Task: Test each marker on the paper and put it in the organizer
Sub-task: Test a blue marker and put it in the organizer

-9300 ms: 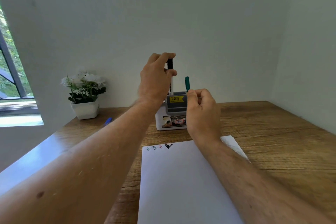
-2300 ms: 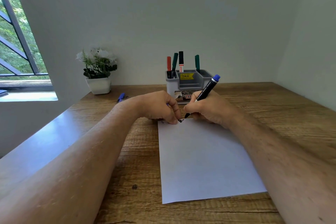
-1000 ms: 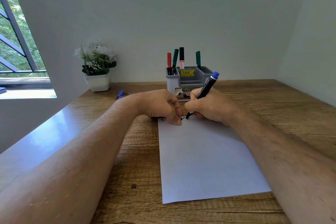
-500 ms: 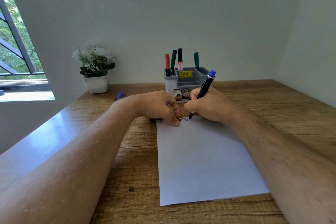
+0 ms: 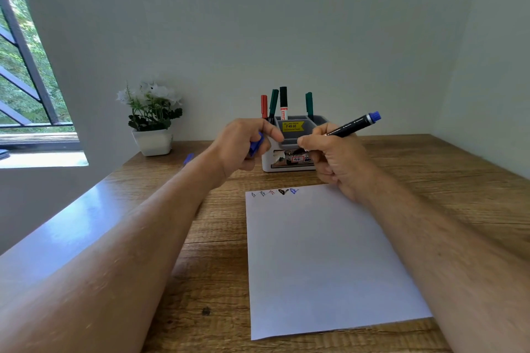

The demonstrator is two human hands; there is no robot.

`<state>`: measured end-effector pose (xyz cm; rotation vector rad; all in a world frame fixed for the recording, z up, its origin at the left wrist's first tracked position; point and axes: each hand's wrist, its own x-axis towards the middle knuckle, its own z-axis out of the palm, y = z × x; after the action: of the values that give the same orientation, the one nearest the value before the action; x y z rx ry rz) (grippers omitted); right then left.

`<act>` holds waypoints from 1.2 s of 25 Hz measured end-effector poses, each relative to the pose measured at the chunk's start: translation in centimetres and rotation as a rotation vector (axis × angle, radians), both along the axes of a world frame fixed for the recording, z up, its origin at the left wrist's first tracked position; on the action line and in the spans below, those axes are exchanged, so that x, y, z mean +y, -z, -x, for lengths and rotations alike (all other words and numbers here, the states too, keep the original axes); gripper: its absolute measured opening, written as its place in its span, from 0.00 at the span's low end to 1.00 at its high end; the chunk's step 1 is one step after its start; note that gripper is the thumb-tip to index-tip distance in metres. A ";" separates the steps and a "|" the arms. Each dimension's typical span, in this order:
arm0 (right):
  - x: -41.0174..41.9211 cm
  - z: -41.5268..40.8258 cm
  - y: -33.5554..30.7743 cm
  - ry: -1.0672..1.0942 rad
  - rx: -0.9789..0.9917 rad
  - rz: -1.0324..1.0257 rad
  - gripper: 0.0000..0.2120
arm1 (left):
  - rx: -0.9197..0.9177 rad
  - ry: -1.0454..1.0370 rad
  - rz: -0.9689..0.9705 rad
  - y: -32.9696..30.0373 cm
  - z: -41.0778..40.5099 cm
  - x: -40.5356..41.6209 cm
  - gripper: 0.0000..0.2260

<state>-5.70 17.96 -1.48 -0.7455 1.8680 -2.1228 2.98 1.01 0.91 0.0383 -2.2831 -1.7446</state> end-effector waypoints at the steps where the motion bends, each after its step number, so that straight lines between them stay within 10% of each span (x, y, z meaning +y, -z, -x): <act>1: 0.1 -0.1 -0.1 -0.019 -0.023 0.039 0.14 | 0.031 -0.024 -0.049 0.0 0.0 0.1 0.18; 10: 0.4 -0.7 -0.8 -0.097 -0.061 0.196 0.10 | 0.153 -0.097 -0.487 0.1 0.3 -0.3 0.17; 30: 0.1 -0.4 -0.6 -0.035 -0.046 0.204 0.08 | 0.234 -0.151 -0.582 0.4 0.4 -0.2 0.11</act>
<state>-5.34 18.07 -0.88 -0.7570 1.6203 -2.3122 2.63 0.76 0.55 0.1092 -1.5137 -2.1354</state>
